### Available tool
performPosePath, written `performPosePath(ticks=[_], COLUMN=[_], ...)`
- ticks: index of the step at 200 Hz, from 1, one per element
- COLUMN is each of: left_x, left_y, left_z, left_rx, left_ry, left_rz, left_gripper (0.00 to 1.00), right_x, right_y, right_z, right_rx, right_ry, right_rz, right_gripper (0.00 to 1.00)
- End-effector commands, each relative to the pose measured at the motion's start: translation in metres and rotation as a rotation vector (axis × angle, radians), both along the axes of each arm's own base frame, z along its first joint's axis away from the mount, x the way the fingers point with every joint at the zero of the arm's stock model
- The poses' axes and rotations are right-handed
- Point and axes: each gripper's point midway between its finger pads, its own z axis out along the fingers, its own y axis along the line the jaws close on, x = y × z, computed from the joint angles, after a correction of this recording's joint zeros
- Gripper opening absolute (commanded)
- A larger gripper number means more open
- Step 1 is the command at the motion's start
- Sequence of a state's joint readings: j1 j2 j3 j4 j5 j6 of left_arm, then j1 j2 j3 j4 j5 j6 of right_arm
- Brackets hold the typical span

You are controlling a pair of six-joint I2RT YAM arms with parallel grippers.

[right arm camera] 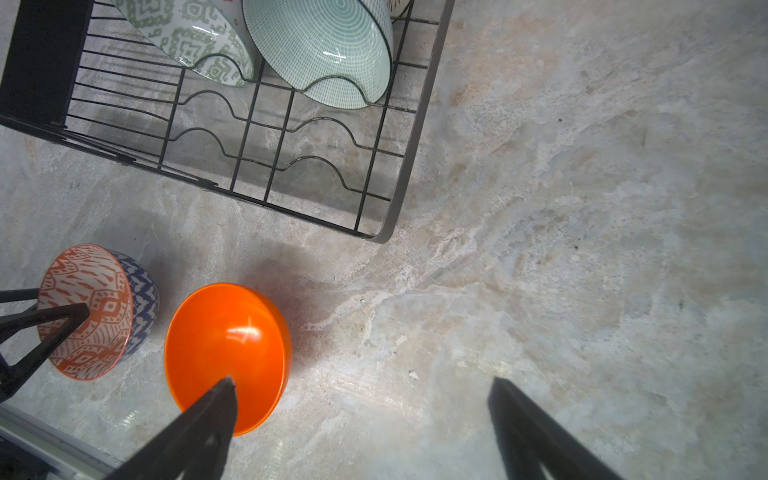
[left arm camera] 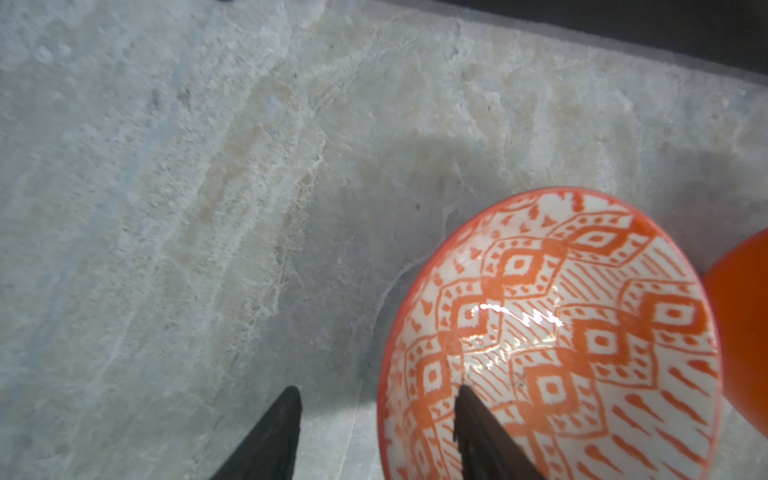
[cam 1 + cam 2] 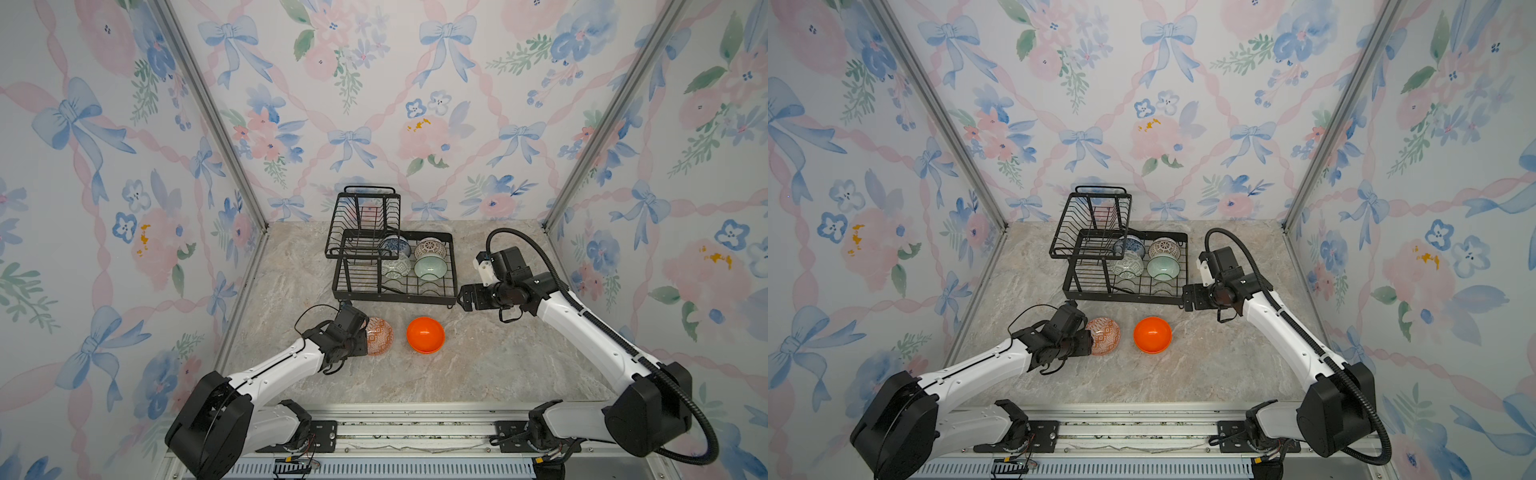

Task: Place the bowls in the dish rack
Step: 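Lower the left gripper onto the red-patterned bowl rim and grasp it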

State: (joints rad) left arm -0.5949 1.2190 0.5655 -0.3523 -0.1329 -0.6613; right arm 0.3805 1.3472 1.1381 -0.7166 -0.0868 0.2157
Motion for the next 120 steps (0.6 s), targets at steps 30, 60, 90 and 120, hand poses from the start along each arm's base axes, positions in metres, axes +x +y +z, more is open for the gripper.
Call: performPosePath(ticks=[30,60,90,120], left_x=[0.013,0.018,0.024,0.027], left_y=[-0.011,-0.014,-0.019,-0.018], left_z=[0.003,0.001,0.001,0.004], left_rx=[-0.025,-0.021,-0.027,-0.024], left_ry=[0.005,0.019,0.03,0.023], left_rz=[-0.008,-0.013,-0.027,-0.042], left_gripper=[0.41,0.33,0.16,0.0], right_x=[0.0,-0.004,-0.004,-0.003], right_y=[-0.012,-0.011,-0.01,-0.01], right_z=[-0.002,-0.003,-0.002,-0.001], right_rx=[-0.056,-0.044,-0.044,-0.041], right_ry=[-0.029,-0.022,-0.022,-0.021], right_rz=[-0.008,-0.001,0.001,-0.003], right_gripper=[0.97,0.97,0.97,0.97])
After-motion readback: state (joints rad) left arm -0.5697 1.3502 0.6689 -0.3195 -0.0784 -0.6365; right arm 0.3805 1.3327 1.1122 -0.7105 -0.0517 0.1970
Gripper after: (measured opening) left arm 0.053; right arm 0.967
